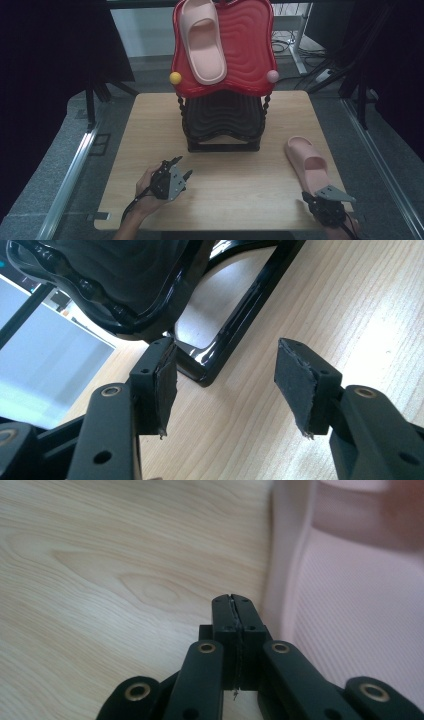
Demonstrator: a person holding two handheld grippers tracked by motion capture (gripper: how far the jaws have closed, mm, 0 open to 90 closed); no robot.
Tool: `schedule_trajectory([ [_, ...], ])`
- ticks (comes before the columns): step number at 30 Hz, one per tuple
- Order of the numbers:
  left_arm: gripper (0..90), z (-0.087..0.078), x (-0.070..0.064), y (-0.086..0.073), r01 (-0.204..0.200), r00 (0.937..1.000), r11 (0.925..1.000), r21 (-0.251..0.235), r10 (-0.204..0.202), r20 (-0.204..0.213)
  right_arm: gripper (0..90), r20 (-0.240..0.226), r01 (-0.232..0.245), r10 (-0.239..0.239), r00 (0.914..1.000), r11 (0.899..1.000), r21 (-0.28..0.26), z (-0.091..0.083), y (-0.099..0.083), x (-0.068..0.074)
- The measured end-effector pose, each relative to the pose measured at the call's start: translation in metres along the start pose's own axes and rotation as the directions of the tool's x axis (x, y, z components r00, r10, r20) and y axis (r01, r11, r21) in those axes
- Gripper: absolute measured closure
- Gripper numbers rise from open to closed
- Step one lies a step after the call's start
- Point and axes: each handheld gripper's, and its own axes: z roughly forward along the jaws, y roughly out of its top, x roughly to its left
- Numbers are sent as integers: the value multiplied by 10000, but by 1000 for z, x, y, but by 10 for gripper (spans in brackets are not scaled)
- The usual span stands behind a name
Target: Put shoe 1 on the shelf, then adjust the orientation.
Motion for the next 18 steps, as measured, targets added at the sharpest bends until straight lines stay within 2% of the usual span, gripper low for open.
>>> schedule_trajectory([
  [5,421,2,-1,0,24,10000,10000,8,-24,16,899,-491,254,-279,9984,9984,-500,0,13,2],
  [8,419,2,-1,0,47,10000,10000,35,-47,33,894,-460,514,-553,9974,9952,-832,-2,25,1],
  [9,418,2,-1,0,50,10000,10000,40,-50,34,864,-461,569,-615,9970,9938,-952,-2,29,0],
  [14,416,3,-2,-1,43,10000,10000,85,-44,83,733,-43,1133,-1147,9934,9862,-1208,-3,46,-11],
  [18,416,4,-2,-2,82,9999,9999,112,-83,115,685,415,1614,-1573,9867,9789,-1256,-5,55,-22],
])
